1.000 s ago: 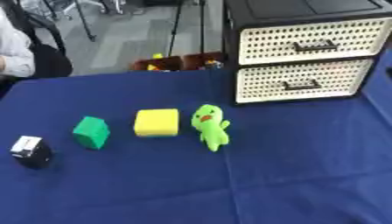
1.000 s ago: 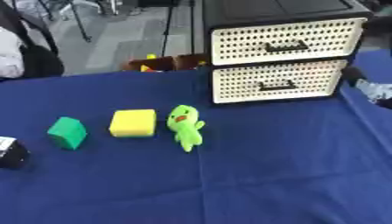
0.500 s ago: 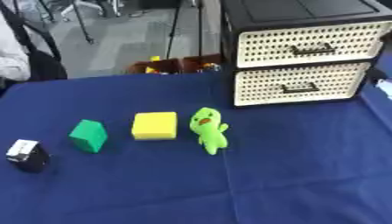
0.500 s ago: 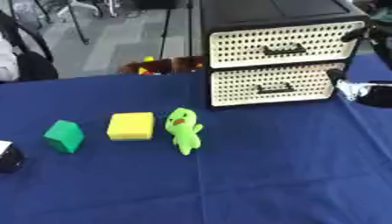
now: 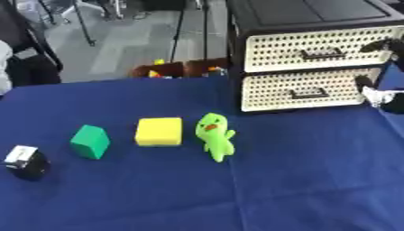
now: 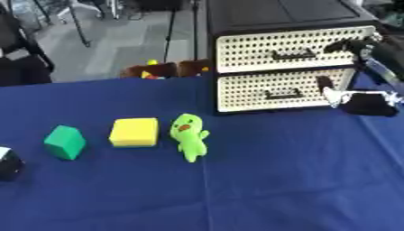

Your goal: Pick up objects from table and place into drawer.

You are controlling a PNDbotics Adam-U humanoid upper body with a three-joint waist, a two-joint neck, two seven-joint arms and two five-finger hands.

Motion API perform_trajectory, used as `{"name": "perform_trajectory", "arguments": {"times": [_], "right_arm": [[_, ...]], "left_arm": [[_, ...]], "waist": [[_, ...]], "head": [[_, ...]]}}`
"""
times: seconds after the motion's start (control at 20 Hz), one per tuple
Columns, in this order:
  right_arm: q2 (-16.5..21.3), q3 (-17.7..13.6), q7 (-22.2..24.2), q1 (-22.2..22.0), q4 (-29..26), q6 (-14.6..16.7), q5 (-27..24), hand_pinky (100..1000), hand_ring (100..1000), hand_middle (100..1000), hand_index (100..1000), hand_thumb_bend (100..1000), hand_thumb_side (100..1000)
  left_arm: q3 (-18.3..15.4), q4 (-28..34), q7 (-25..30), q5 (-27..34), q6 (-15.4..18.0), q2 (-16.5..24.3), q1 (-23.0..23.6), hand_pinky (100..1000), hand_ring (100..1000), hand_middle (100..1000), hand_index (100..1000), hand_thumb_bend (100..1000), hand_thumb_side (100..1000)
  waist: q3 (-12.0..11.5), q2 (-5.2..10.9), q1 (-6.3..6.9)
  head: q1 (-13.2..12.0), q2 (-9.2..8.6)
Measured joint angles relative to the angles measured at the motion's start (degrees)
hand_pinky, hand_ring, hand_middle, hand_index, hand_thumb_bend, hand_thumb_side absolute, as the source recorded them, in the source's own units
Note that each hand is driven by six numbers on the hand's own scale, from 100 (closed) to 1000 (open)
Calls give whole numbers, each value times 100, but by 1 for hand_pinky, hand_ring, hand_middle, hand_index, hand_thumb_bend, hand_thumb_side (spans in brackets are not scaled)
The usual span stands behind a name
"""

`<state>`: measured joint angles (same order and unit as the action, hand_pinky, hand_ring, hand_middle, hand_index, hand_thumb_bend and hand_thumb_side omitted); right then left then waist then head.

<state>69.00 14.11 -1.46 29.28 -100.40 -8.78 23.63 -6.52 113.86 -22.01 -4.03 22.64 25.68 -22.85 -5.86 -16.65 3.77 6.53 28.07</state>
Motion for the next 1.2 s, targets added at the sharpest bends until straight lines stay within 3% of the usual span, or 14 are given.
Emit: {"name": "perform_trajectory", "arguments": {"times": [0.05,0.1,0.5,0.65,1.2], "right_arm": [[-33,30,101,44,7,2,0,100,213,100,847,357,565],[-63,56,194,79,16,13,0,100,215,100,848,364,569],[-328,239,973,413,372,136,161,100,218,100,861,370,534],[-435,265,1264,532,579,231,280,100,221,100,860,400,569],[-880,175,2333,1086,1263,366,614,100,220,100,866,403,559]], "left_arm": [[1,0,6,2,-6,0,-8,485,567,668,869,262,867],[2,0,12,4,-10,0,-16,485,566,668,869,261,867],[17,0,42,31,-27,-3,-45,482,564,666,869,254,867],[31,0,46,43,-29,-4,-46,480,563,664,869,249,867],[34,0,69,47,-51,-50,-87,474,557,661,870,239,866]], "waist": [[-9,-3,1],[-17,-8,1],[-57,-64,1],[-83,-90,0],[-218,-271,-20]], "head": [[12,-2],[19,-4],[119,-56],[136,-79],[226,-205]]}}
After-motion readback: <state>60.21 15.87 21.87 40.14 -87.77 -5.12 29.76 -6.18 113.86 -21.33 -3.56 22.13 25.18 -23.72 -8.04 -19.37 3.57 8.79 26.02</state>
